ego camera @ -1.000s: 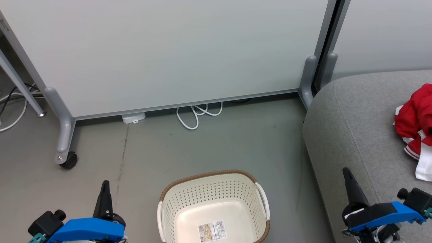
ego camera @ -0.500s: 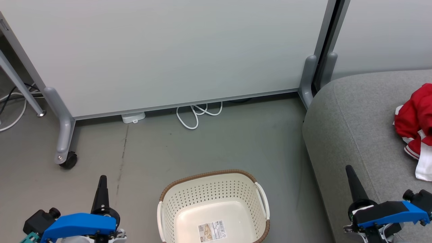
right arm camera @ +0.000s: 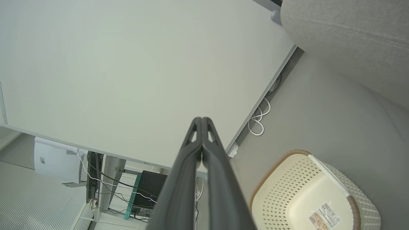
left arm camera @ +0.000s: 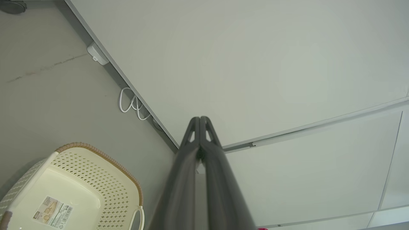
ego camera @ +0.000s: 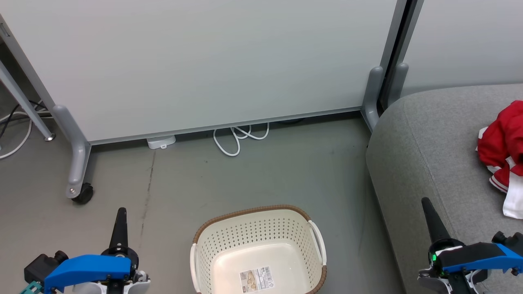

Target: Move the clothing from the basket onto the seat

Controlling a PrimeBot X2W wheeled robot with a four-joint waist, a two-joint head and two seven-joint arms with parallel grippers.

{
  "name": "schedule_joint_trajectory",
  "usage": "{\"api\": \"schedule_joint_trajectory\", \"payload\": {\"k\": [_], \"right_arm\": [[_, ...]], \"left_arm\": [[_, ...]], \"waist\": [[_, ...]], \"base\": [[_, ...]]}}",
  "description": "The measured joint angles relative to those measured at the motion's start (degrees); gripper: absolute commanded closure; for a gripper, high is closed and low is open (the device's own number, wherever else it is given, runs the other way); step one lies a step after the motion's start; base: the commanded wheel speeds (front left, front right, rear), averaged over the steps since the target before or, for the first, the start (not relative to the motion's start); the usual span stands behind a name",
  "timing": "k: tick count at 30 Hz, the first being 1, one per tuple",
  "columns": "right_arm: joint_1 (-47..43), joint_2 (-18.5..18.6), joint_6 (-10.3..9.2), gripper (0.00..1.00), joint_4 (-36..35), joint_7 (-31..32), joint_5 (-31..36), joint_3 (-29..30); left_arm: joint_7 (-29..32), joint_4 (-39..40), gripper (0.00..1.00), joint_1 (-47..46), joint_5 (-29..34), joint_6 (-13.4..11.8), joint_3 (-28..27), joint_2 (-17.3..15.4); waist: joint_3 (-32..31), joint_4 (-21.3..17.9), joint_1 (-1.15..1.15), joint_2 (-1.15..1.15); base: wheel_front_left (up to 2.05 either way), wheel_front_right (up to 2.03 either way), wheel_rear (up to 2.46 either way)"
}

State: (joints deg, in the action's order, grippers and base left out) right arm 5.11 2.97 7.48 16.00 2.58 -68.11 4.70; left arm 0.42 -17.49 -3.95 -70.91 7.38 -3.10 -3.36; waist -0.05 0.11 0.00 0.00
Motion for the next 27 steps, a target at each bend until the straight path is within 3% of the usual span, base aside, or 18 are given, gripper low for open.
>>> {"api": "schedule_joint_trajectory", "payload": {"k": [27], "right_arm": [[0.5,0.0,0.00,1.00,-1.0,2.2,-13.3,1.0]], "left_arm": [[3.4,1.9,1.00,-1.1,-11.9,0.0,-1.9,0.2]], "waist": [[0.1,-0.1,0.00,0.00]], "base": [[0.00,0.00,0.00]]}}
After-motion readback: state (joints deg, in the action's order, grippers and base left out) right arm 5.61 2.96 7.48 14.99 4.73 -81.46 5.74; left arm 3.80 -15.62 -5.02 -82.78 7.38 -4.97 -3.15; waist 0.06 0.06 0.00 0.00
